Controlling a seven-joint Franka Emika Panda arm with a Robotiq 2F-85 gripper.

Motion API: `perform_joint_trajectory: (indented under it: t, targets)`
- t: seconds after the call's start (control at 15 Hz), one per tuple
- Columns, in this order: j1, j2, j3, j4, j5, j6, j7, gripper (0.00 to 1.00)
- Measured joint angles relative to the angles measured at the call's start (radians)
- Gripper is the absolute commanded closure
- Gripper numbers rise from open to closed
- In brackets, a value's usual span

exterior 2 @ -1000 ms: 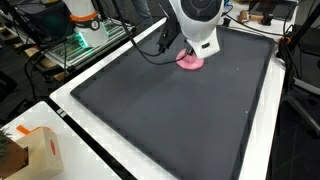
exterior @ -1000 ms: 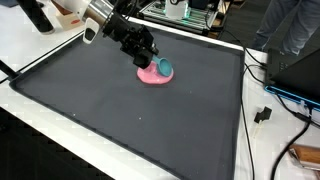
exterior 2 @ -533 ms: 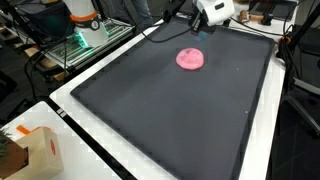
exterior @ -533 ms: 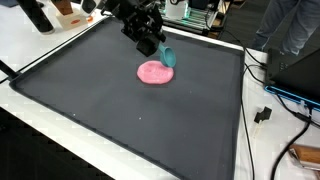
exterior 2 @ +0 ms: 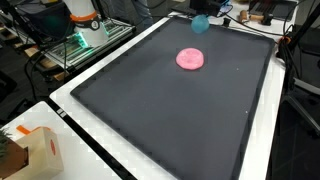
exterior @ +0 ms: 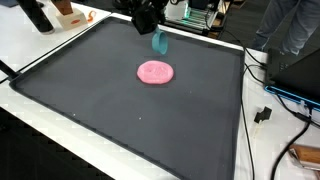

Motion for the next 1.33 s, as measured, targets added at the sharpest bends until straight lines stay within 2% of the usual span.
perform_joint_trajectory:
  t: [0.27,0.53,1.13,1.2,1.33]
  targets:
    - [0.037,-0.051,0.005,-0.025,-0.137,0.035,0.103,0.75]
    - [0.06,-0.081,0.016,-0.052,-0.226,0.067,0.179,0.75]
    - [0.072,-0.11,0.028,-0.09,-0.276,0.086,0.247,0.75]
    - [0.072,-0.112,0.029,-0.093,-0.276,0.086,0.249,0.5]
    - [0.072,-0.111,0.029,-0.094,-0.276,0.086,0.249,0.5]
